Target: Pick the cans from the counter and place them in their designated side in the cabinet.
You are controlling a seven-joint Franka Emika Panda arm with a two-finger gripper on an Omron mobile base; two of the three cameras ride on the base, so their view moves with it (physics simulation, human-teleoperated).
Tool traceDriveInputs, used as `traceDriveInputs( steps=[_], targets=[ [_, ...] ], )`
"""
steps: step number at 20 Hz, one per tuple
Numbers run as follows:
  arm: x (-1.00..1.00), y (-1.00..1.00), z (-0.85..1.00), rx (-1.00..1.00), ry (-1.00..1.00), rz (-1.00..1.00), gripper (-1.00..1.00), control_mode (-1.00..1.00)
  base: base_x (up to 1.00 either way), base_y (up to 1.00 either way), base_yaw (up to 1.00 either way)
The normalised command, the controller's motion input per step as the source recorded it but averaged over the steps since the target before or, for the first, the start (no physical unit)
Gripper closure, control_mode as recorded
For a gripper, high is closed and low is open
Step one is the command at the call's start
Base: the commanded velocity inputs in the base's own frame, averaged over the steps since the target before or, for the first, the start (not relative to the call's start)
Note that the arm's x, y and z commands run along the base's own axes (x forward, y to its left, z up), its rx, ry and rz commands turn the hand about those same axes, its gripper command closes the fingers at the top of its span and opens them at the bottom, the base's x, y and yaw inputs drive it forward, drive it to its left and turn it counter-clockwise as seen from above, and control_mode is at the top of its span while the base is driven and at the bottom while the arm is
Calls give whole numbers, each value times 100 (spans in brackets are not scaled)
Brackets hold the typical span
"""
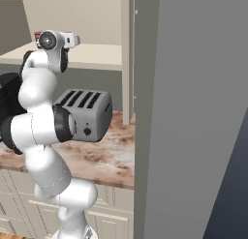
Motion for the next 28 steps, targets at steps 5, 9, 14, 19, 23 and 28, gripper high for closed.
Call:
traceDriveInputs(
  steps=[5, 9, 14, 19, 23, 28],
  targets=[
    [28, 9, -4, 0, 0, 0, 100, -100, 0, 0, 0],
    [28, 9, -6, 0, 0, 0, 100, -100, 0, 0, 0],
    [26, 7, -6, 0, 0, 0, 100, -100, 0, 0, 0],
    [22, 8, -6, 0, 0, 0, 100, -100, 0, 0, 0],
    [19, 8, -9, 0, 0, 0, 100, -100, 0, 0, 0],
    [18, 8, -8, 0, 0, 0, 100, -100, 0, 0, 0]
  ],
)
